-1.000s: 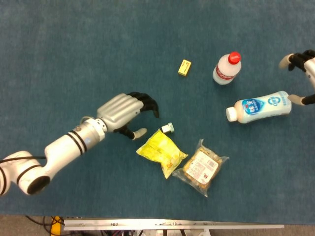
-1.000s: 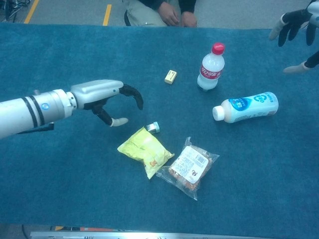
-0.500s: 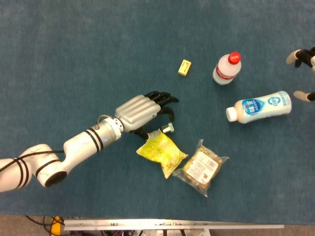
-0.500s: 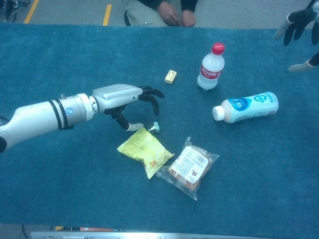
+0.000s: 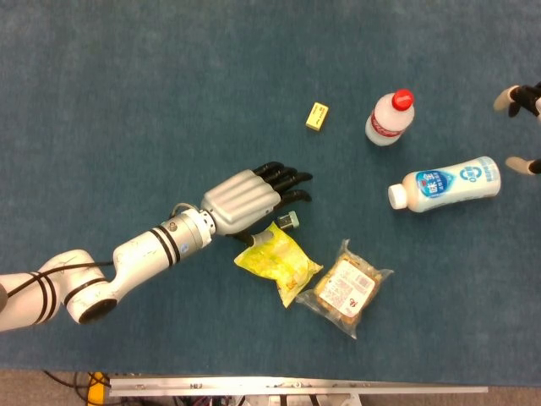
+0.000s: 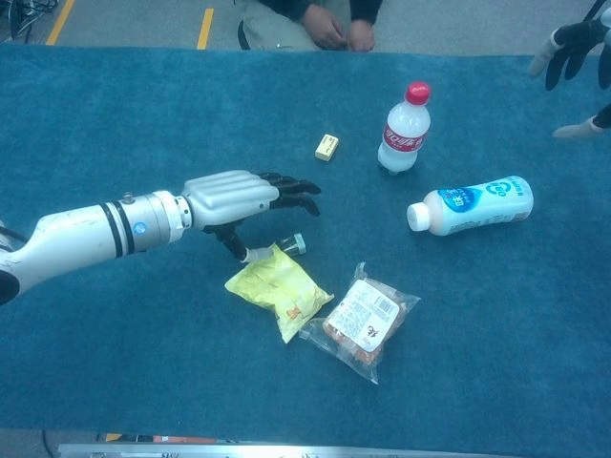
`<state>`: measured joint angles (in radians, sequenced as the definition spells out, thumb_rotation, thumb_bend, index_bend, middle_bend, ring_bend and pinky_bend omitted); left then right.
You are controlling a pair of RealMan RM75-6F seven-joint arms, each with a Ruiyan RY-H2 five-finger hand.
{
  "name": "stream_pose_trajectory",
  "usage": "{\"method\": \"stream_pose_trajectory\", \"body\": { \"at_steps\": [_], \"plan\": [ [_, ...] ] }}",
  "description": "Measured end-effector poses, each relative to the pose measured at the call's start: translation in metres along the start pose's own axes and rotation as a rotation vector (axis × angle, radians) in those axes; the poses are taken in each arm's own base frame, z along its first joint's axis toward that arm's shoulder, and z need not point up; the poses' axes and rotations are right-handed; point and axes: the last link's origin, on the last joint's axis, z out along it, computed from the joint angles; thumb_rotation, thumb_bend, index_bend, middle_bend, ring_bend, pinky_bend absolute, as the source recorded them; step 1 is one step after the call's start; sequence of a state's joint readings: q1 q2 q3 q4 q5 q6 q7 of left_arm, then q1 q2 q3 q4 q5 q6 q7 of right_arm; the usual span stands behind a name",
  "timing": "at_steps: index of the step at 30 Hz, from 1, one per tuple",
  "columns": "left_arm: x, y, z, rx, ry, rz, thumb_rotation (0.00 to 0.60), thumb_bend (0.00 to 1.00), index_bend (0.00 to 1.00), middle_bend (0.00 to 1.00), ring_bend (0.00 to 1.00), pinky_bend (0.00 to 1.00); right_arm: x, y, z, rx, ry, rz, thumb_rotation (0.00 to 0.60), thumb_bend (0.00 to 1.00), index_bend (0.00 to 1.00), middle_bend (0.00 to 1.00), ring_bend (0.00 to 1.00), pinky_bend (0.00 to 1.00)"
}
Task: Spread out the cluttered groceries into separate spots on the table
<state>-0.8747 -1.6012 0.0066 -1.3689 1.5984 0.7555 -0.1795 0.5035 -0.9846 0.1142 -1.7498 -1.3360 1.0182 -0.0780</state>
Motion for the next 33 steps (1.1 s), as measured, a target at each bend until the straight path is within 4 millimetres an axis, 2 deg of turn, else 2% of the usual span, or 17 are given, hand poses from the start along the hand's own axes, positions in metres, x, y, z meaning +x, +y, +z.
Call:
{"method": "stream_pose_trajectory", "body": {
  "at_steps": [4, 9, 15, 33],
  "plan": [
    [0.0, 0.008, -0.002, -0.023, -0.015, 0.012, 0.6, 0.36, 0.23, 0.0, 0.0, 0.04, -0.001, 0.001, -0.001, -0.002, -0.001, 0.001, 0.6, 0.0, 0.38, 0.48, 0.4, 0.53],
    [0.003, 0.014, 0.002, -0.037, -0.014, 0.011, 0.6, 0.36, 0.29, 0.0, 0.0, 0.04, -0.001, 0.001, -0.002, -0.001, 0.001, 0.002, 0.6, 0.0, 0.38, 0.48, 0.4, 0.53],
    [0.004, 0.014, 0.011, -0.015, -0.02, -0.022, 0.6, 0.36, 0.3, 0.0, 0.0, 0.04, 0.001, 0.003, -0.004, -0.006, 0.007, 0.006, 0.6, 0.0, 0.38, 0.48, 0.4, 0.53],
    [-0.009, 0.018, 0.031, 0.013, -0.042, -0.067, 0.6, 0.36, 0.3, 0.0, 0.0, 0.04, 0.002, 0.007, -0.005, -0.014, 0.011, 0.01, 0.6, 0.0, 0.38, 0.48, 0.4, 0.53]
  ]
}}
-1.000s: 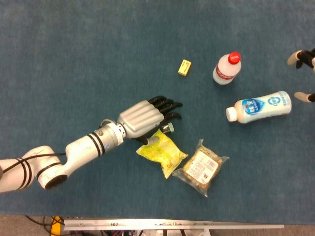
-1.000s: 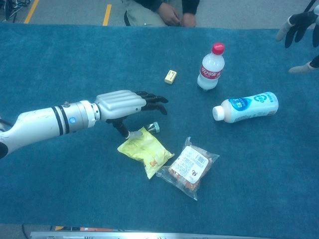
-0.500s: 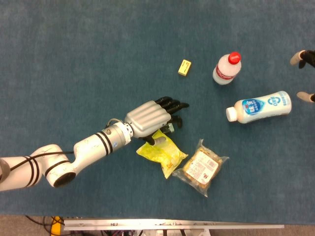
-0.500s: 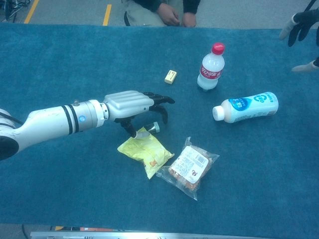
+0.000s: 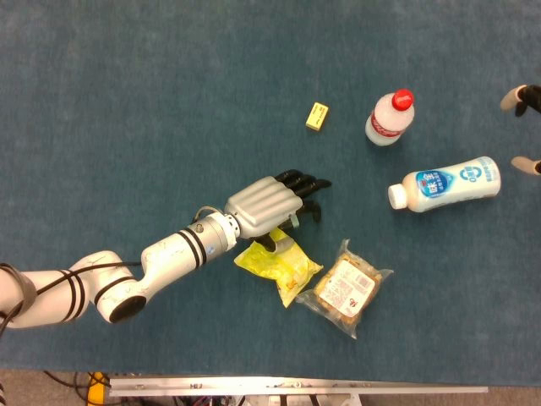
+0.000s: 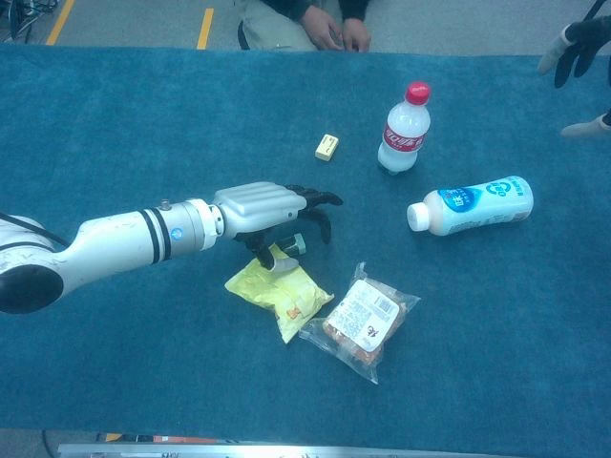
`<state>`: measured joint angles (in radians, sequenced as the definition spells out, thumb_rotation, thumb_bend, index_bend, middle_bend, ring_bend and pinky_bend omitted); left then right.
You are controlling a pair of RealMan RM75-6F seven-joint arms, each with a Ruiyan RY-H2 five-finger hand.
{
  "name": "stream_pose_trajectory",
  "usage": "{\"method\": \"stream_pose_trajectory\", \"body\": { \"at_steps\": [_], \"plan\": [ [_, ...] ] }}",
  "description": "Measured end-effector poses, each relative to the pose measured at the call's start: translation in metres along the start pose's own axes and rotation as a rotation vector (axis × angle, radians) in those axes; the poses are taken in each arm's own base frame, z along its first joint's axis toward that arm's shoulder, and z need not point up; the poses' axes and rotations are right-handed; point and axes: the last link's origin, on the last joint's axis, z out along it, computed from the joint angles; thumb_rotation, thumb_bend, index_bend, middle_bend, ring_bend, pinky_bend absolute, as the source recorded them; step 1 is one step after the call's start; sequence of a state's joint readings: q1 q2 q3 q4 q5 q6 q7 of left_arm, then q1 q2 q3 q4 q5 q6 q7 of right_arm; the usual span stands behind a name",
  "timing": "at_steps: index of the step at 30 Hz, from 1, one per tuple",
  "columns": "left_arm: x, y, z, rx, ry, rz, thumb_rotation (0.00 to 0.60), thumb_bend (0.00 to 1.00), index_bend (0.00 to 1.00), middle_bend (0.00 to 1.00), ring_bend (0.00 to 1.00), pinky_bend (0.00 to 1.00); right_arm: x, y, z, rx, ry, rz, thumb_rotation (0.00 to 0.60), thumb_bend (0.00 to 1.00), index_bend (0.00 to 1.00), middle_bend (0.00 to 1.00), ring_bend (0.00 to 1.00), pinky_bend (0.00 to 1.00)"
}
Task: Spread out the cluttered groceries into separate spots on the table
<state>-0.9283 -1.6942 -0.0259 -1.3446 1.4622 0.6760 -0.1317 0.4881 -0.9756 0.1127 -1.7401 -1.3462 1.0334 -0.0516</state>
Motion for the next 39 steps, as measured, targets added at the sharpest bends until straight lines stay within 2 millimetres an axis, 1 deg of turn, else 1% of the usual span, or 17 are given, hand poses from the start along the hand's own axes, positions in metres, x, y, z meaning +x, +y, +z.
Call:
{"method": "stream_pose_trajectory", "body": {
  "at_steps": [8, 16, 20, 24, 39],
  "plan": [
    [-0.005, -0.005, 0.005, 0.028, -0.01, -0.006, 0.6, 0.36, 0.3, 0.0, 0.0, 0.04, 0.001, 0.002, -0.002, -0.003, 0.002, 0.002, 0.6, 0.0, 0.38, 0.48, 0.4, 0.53],
    [-0.005, -0.02, -0.004, 0.067, -0.023, 0.02, 0.6, 0.36, 0.3, 0.0, 0.0, 0.04, 0.001, 0.002, -0.002, -0.003, 0.005, 0.007, 0.6, 0.0, 0.38, 0.48, 0.4, 0.53],
    [-0.005, -0.024, -0.007, 0.078, -0.023, 0.021, 0.6, 0.36, 0.3, 0.0, 0.0, 0.04, 0.0, 0.001, -0.001, 0.001, 0.004, 0.007, 0.6, 0.0, 0.38, 0.48, 0.4, 0.53],
    [-0.004, -0.024, -0.009, 0.076, -0.018, 0.021, 0.6, 0.36, 0.32, 0.0, 0.0, 0.04, 0.0, 0.0, -0.001, 0.003, 0.005, 0.005, 0.6, 0.0, 0.38, 0.48, 0.4, 0.53],
    [-0.006, -0.02, -0.007, 0.068, -0.027, 0.003, 0.6, 0.36, 0.33, 0.0, 0.0, 0.04, 0.001, 0.001, -0.003, -0.008, 0.015, 0.006, 0.6, 0.0, 0.38, 0.48, 0.4, 0.53]
  ]
}}
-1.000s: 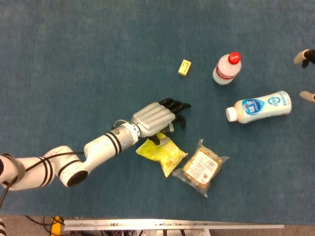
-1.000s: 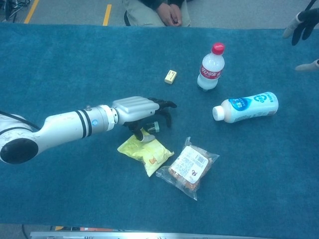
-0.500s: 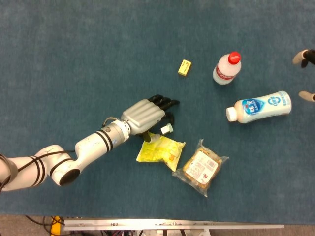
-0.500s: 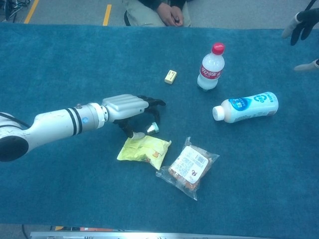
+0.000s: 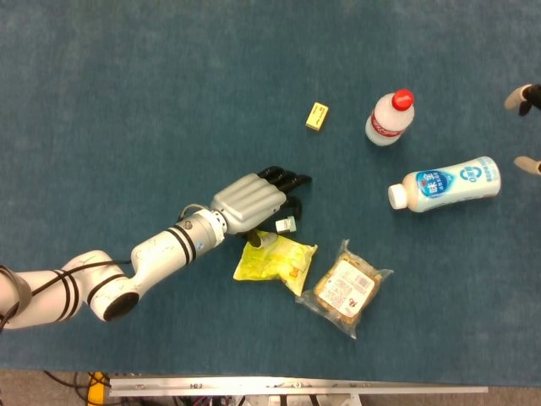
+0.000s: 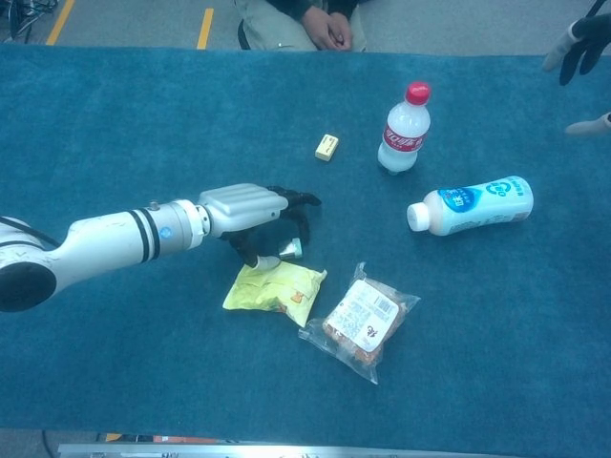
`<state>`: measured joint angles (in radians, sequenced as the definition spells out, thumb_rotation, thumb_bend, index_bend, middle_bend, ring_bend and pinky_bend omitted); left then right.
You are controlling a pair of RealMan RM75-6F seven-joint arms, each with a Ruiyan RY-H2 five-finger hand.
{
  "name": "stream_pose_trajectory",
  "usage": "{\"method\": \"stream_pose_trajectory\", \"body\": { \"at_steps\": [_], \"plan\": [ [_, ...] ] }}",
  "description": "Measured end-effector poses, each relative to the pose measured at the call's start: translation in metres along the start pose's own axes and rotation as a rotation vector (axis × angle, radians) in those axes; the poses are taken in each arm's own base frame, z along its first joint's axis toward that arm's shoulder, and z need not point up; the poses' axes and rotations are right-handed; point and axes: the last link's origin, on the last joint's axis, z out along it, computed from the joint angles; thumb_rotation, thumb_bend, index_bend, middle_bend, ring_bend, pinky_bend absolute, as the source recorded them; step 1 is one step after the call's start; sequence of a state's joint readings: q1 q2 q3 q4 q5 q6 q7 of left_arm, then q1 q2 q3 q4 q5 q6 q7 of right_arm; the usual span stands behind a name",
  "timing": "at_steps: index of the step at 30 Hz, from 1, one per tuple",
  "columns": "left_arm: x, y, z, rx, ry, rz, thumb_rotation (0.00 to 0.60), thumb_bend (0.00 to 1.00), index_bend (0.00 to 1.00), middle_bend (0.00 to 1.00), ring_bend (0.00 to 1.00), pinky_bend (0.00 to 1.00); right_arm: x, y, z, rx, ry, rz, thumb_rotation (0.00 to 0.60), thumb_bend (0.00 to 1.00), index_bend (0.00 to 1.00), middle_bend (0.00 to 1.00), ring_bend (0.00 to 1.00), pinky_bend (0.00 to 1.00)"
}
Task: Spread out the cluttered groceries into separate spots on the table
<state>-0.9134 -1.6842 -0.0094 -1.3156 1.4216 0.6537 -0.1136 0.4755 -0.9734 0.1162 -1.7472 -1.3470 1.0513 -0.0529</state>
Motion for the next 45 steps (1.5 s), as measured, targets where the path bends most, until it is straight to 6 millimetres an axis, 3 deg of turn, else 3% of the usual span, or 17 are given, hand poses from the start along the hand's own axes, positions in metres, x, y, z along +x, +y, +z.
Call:
{"method": "stream_pose_trajectory", "body": {
  "at_steps": [19, 28, 35, 39, 45],
  "plan": [
    [0.002, 0.001, 0.003, 0.003, 0.003, -0.016, 0.6, 0.36, 0.37, 0.03, 0.0, 0.04, 0.001, 0.002, -0.001, -0.007, 0.012, 0.009, 0.6, 0.0, 0.38, 0.48, 0.4, 0.53],
    [0.019, -0.006, -0.009, 0.015, 0.038, -0.007, 0.6, 0.36, 0.38, 0.04, 0.0, 0.04, 0.001, 0.001, 0.0, 0.001, 0.019, 0.016, 0.6, 0.0, 0.38, 0.48, 0.4, 0.53],
    [0.036, -0.024, -0.035, 0.061, 0.077, 0.03, 0.6, 0.36, 0.38, 0.04, 0.0, 0.04, -0.001, -0.004, 0.0, 0.019, 0.017, 0.02, 0.6, 0.0, 0.38, 0.48, 0.4, 0.53],
    [0.045, -0.042, -0.06, 0.117, 0.105, 0.044, 0.6, 0.36, 0.38, 0.04, 0.0, 0.04, -0.002, -0.007, 0.0, 0.029, 0.017, 0.021, 0.6, 0.0, 0.38, 0.48, 0.4, 0.53],
    [0.039, -0.064, -0.099, 0.201, 0.096, 0.034, 0.6, 0.36, 0.38, 0.04, 0.0, 0.04, -0.003, -0.013, 0.003, 0.046, 0.015, 0.021, 0.6, 0.0, 0.38, 0.48, 0.4, 0.53]
  ]
}}
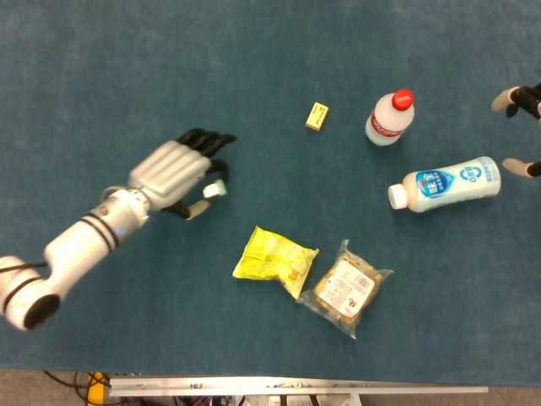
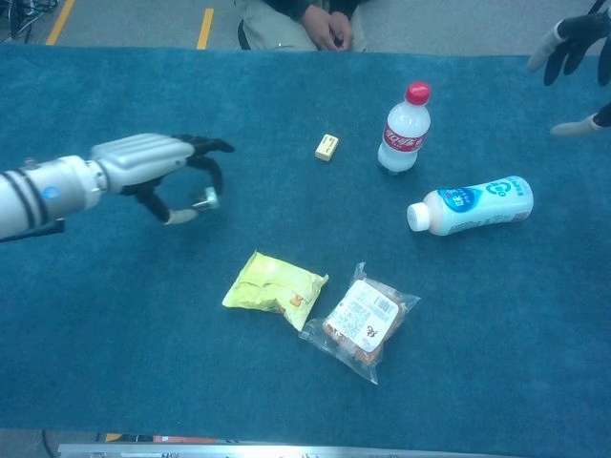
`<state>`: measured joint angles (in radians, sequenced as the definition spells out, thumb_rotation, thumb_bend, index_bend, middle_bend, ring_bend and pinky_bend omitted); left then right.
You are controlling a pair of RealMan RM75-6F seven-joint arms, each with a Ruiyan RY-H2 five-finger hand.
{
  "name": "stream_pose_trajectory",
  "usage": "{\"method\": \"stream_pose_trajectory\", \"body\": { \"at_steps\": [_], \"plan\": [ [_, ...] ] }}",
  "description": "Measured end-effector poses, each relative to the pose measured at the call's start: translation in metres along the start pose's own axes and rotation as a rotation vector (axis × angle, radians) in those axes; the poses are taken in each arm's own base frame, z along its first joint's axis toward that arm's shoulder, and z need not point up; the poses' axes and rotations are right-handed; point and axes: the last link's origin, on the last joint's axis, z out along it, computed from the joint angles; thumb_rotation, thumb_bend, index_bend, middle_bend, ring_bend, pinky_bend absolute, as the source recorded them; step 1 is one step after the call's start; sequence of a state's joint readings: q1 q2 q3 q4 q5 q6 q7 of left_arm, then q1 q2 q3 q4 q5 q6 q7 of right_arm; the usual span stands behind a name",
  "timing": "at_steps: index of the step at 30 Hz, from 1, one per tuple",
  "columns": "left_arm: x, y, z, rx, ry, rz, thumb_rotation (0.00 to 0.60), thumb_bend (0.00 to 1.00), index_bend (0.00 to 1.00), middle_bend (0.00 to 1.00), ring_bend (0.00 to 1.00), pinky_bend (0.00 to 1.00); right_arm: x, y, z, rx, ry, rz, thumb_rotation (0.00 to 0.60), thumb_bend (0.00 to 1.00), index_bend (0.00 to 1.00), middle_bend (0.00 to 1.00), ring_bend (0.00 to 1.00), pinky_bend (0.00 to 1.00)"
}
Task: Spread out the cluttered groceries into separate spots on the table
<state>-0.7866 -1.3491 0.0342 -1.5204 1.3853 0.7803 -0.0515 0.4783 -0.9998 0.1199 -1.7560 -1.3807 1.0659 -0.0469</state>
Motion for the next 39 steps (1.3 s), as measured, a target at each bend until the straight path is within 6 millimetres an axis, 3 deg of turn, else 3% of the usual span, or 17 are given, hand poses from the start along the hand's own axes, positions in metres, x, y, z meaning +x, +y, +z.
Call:
{"method": "stream_pose_trajectory", "body": {
  "at_steps": [9, 18, 25, 31, 39],
  "plan": [
    [-0.012, -0.024, -0.04, 0.08, -0.034, 0.006, 0.6, 0.36, 0.38, 0.04, 0.0, 0.04, -0.001, -0.006, 0.001, 0.017, 0.002, 0.001, 0.6, 0.0, 0.38, 0.48, 0.4, 0.53],
    [-0.021, -0.036, -0.063, 0.124, -0.061, 0.011, 0.6, 0.36, 0.37, 0.04, 0.0, 0.04, 0.001, -0.01, 0.0, 0.025, 0.006, 0.002, 0.6, 0.0, 0.38, 0.48, 0.4, 0.53],
    [-0.022, -0.04, -0.066, 0.138, -0.068, 0.026, 0.6, 0.36, 0.36, 0.03, 0.0, 0.04, 0.003, -0.011, -0.003, 0.026, 0.012, 0.003, 0.6, 0.0, 0.38, 0.48, 0.4, 0.53],
    [-0.023, -0.043, -0.063, 0.15, -0.07, 0.025, 0.6, 0.36, 0.24, 0.0, 0.0, 0.04, 0.003, -0.009, -0.004, 0.019, 0.015, 0.004, 0.6, 0.0, 0.38, 0.48, 0.4, 0.53],
    [-0.019, -0.044, -0.056, 0.153, -0.051, 0.019, 0.6, 0.36, 0.23, 0.0, 0.0, 0.04, 0.002, -0.006, -0.004, 0.013, 0.015, 0.008, 0.6, 0.0, 0.38, 0.48, 0.4, 0.53]
  ]
}}
